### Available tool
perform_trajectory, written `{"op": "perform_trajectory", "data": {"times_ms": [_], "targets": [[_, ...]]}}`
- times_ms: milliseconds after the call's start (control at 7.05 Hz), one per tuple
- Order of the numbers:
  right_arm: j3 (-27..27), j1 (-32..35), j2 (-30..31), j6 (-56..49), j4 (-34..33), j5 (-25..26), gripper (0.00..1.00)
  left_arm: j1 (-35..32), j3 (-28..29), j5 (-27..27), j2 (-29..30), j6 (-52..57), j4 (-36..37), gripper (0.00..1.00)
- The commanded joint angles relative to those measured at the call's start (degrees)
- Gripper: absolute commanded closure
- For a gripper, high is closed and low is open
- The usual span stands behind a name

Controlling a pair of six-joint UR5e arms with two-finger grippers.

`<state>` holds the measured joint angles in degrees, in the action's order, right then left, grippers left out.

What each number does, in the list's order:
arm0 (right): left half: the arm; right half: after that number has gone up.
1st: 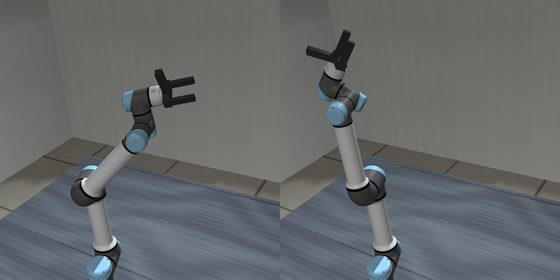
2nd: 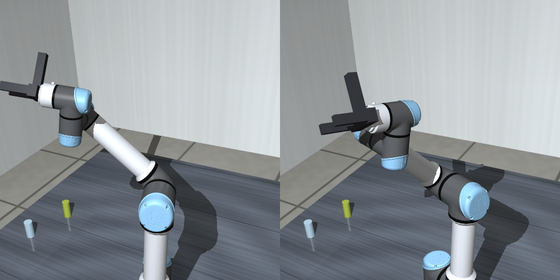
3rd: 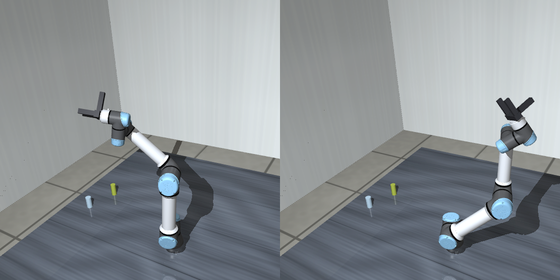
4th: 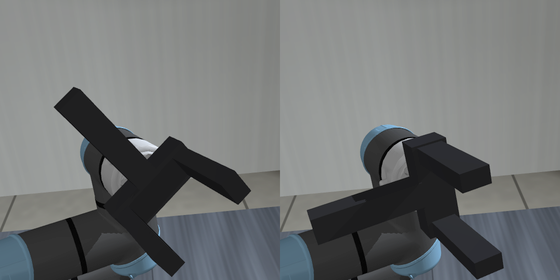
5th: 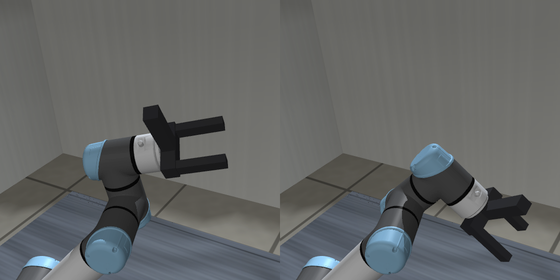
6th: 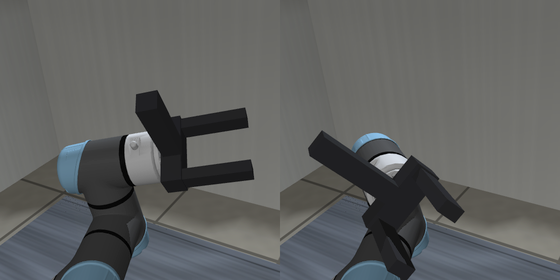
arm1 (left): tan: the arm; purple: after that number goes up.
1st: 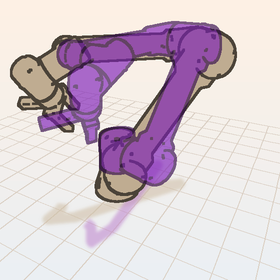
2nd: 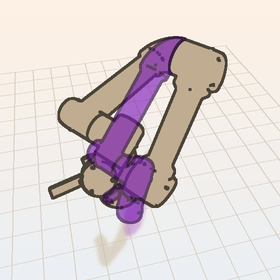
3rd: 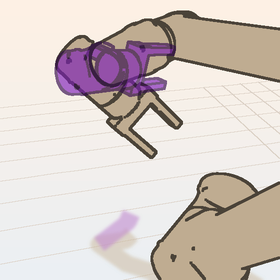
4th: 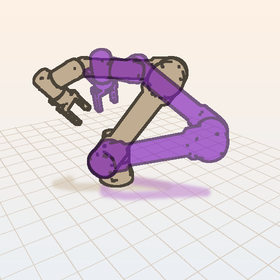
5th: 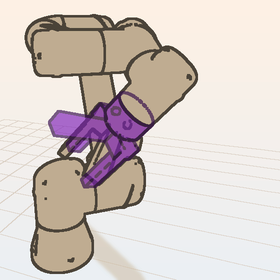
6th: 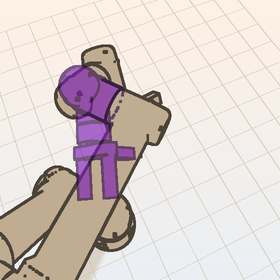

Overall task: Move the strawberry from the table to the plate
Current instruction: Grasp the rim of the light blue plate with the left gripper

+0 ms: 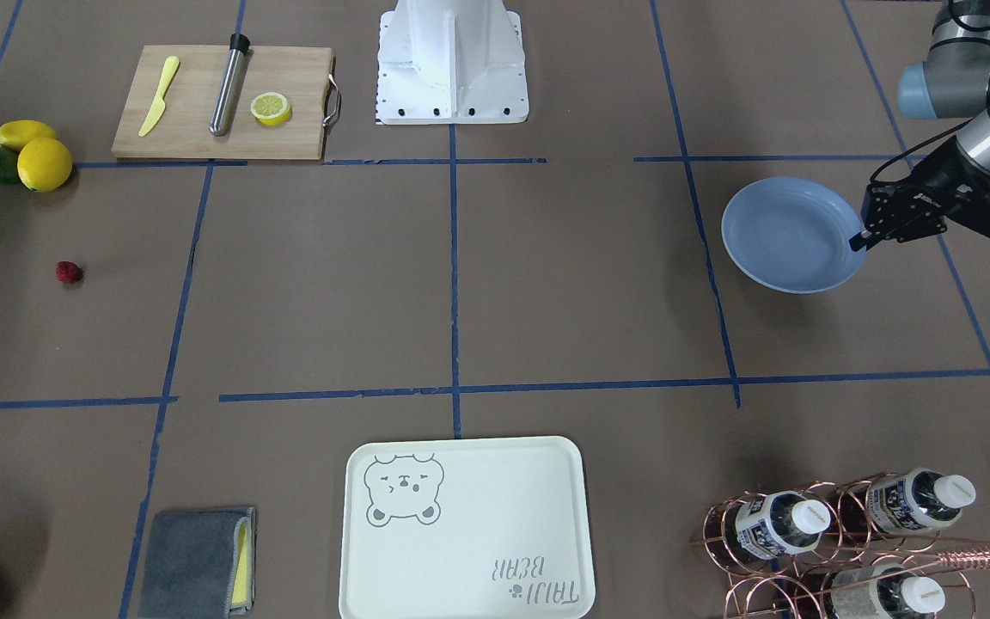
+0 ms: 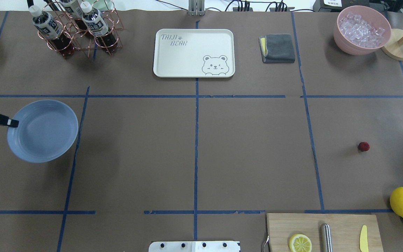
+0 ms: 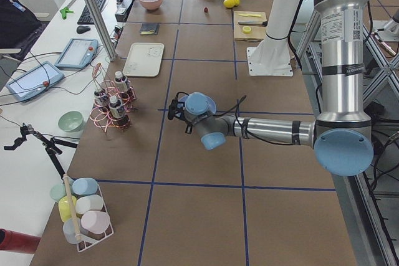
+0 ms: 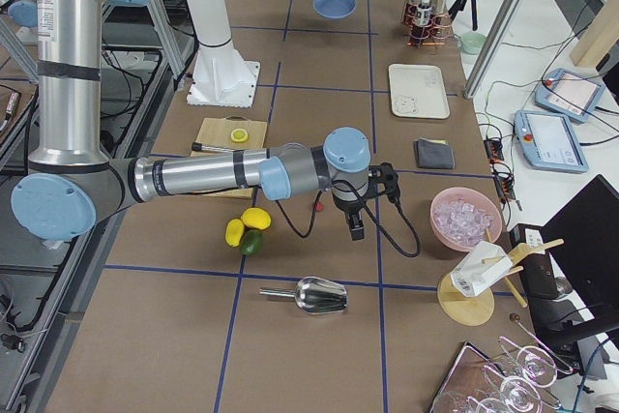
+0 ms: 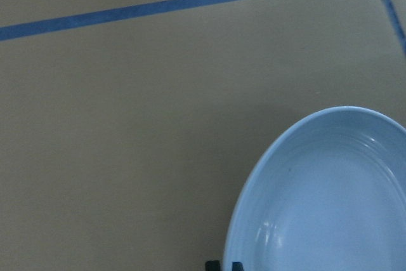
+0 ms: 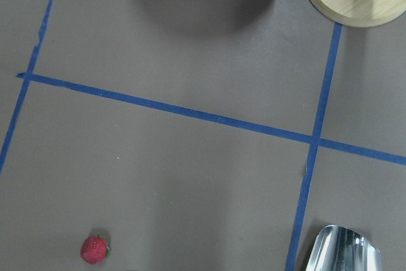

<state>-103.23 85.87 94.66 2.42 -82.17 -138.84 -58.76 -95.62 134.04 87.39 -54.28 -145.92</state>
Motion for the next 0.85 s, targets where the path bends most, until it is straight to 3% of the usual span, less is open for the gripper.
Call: {"op": "perform_trajectory", "data": {"times_ms": [0, 284, 709], "targets": [[0.1, 0.0, 0.0, 0.0, 0.0, -0.1, 0.0, 9.7, -0.8, -5.2, 11.7, -17.6, 2.7, 1.0], [0.1, 0.0, 0.0, 0.1, 0.0, -0.4, 0.0, 21.1, -0.2, -14.4, 25.3, -25.5, 14.1, 1.0], [-0.2, 0.0, 0.0, 1.6, 0.0, -0.4, 0.0, 30.7, 3.8, -22.4, 30.5, -27.1, 15.6, 1.0]]}}
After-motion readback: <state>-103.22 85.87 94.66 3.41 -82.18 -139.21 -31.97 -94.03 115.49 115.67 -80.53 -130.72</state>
